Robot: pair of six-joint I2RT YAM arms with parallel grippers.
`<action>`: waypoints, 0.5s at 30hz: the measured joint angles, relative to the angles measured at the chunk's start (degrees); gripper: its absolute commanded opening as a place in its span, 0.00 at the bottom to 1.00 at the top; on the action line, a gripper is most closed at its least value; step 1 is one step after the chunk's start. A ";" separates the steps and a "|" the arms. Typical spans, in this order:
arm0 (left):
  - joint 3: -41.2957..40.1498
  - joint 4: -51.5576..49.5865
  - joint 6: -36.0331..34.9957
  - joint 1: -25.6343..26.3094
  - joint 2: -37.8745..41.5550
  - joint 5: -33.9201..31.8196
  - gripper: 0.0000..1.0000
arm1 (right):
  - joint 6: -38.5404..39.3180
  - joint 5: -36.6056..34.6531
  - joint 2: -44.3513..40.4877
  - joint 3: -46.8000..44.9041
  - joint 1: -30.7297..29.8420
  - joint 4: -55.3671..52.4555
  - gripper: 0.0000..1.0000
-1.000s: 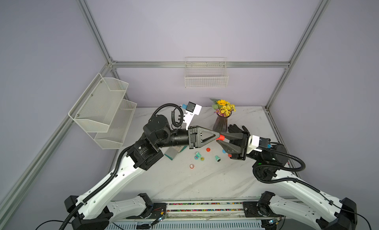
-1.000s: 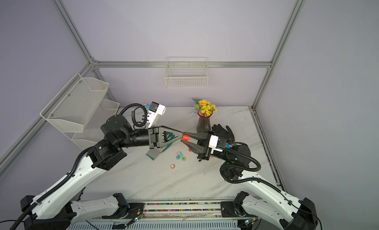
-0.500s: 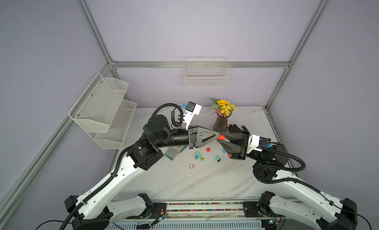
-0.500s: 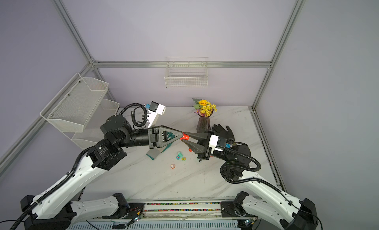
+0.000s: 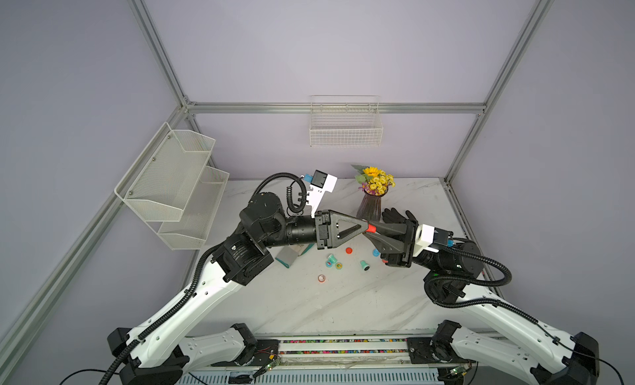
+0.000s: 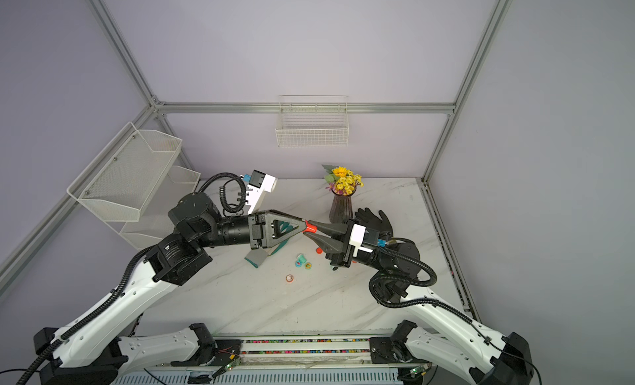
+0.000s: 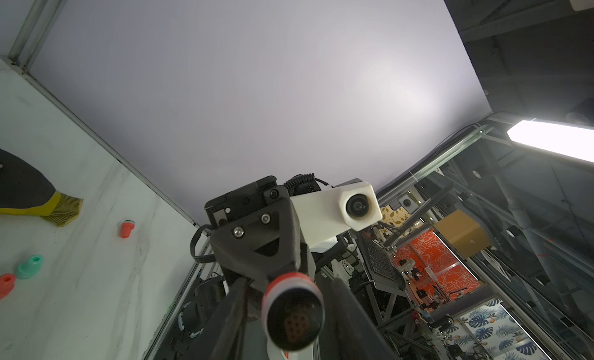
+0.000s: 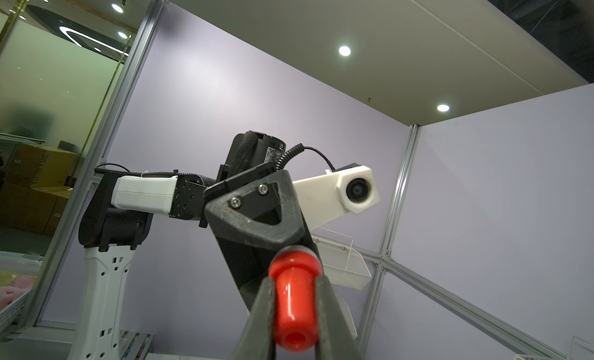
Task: Close the stamp cap
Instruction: Pick up the stamp from the center of the board.
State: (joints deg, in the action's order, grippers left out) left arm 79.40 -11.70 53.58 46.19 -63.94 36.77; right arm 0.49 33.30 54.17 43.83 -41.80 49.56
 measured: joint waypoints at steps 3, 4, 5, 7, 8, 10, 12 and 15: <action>1.53 -6.45 -3.58 -0.13 0.46 -4.39 0.67 | 0.00 -1.42 -0.55 0.00 0.00 -1.79 0.00; 2.58 -9.33 -5.20 -0.28 0.68 -6.62 0.68 | 0.07 -2.19 -0.90 0.00 0.00 -2.95 0.00; 3.61 -12.11 -6.84 -0.50 0.96 -9.14 0.69 | 0.20 -3.13 -1.31 0.00 0.00 -4.50 0.00; 5.29 -17.35 -9.94 -1.40 1.95 -14.75 0.70 | 0.17 -5.46 -1.95 0.00 0.00 -7.67 0.00; 5.73 -19.50 -11.43 -2.12 2.54 -17.16 0.71 | 0.17 -6.49 -2.23 0.02 0.00 -9.27 0.00; 6.01 -23.91 -14.40 -4.63 3.96 -22.10 0.71 | -0.31 -9.84 -2.60 0.37 0.00 -14.21 0.00; 5.53 -27.06 -16.83 -7.93 4.94 -25.31 0.71 | -1.01 -12.94 -2.43 1.36 0.00 -19.26 0.00; 2.58 -29.64 -19.87 -13.99 5.81 -27.78 0.71 | -2.95 -18.27 -1.14 4.00 0.00 -27.93 0.00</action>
State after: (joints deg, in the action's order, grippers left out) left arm 81.97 -41.34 33.71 32.21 -58.13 8.99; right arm -2.46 15.03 53.04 47.83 -41.80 21.63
